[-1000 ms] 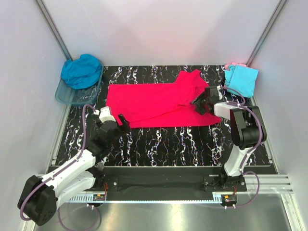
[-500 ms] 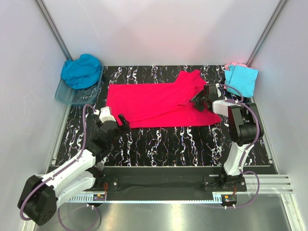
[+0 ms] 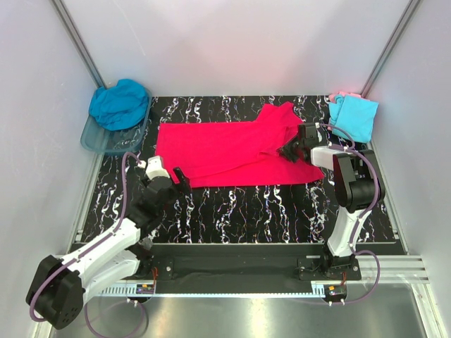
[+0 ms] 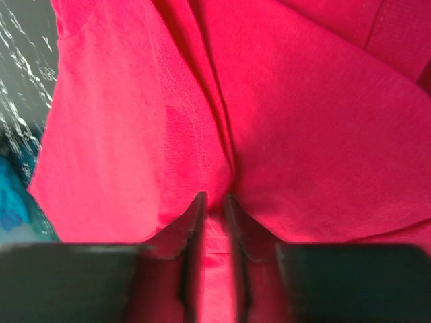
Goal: Fold and stack the t-shirts
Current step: Fold the tshirt
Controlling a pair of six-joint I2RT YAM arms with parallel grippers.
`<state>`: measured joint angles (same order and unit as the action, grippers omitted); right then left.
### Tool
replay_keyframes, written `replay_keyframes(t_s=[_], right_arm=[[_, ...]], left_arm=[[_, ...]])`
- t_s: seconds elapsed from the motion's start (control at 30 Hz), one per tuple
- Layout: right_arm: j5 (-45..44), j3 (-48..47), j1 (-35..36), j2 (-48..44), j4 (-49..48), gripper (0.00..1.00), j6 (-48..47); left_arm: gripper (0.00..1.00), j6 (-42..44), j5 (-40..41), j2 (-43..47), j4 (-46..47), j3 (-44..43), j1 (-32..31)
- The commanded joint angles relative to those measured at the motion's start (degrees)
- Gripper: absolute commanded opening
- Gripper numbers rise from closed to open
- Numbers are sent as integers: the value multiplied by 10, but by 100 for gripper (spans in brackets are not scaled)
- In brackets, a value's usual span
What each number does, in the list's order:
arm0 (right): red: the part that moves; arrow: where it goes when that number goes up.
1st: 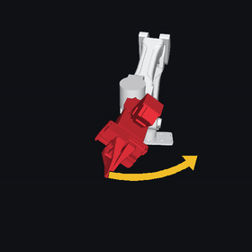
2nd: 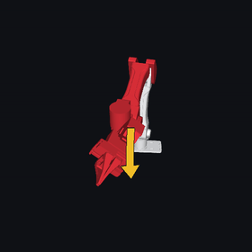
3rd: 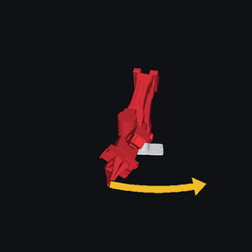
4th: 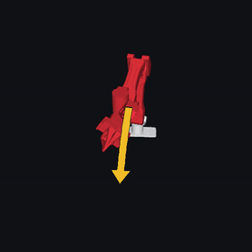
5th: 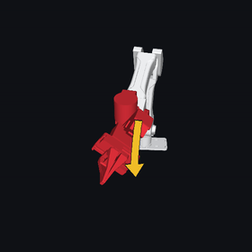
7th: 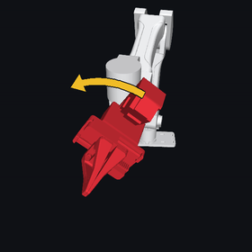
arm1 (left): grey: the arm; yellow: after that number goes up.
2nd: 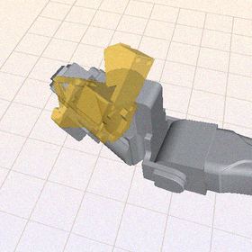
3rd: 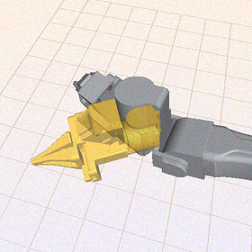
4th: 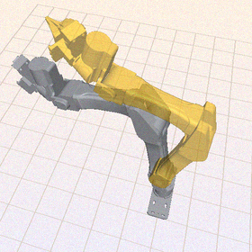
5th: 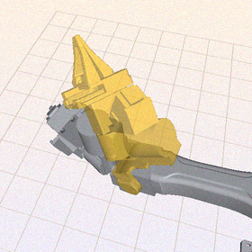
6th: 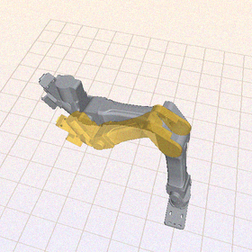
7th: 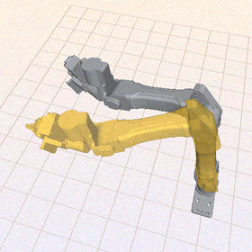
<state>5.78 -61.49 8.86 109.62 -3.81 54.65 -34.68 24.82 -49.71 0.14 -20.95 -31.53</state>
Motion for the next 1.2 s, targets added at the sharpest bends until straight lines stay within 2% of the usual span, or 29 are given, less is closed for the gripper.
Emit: replay_keyframes(t_s=[0.0,0.1,0.43,1.0,1.03,1.1,1.13,1.17], right_arm=[[16,-8,5,0,-24,19,5],[13,-9,5,-8,-23,0,5],[24,-58,7,-40,-2,0,1],[52,-243,27,110,35,1,6],[55,-249,31,124,35,6,4],[61,-267,33,138,35,29,-4],[61,-270,34,146,35,50,-7],[55,-272,34,147,35,56,-11]], left_arm=[[88,8,6,6,31,1,-1],[88,8,6,6,31,1,-1],[88,8,6,5,31,0,-1],[88,9,7,16,28,3,-1],[88,9,7,16,27,4,-1],[88,10,7,16,28,3,-1],[88,11,7,15,27,3,-1],[88,10,7,15,28,3,-1]])
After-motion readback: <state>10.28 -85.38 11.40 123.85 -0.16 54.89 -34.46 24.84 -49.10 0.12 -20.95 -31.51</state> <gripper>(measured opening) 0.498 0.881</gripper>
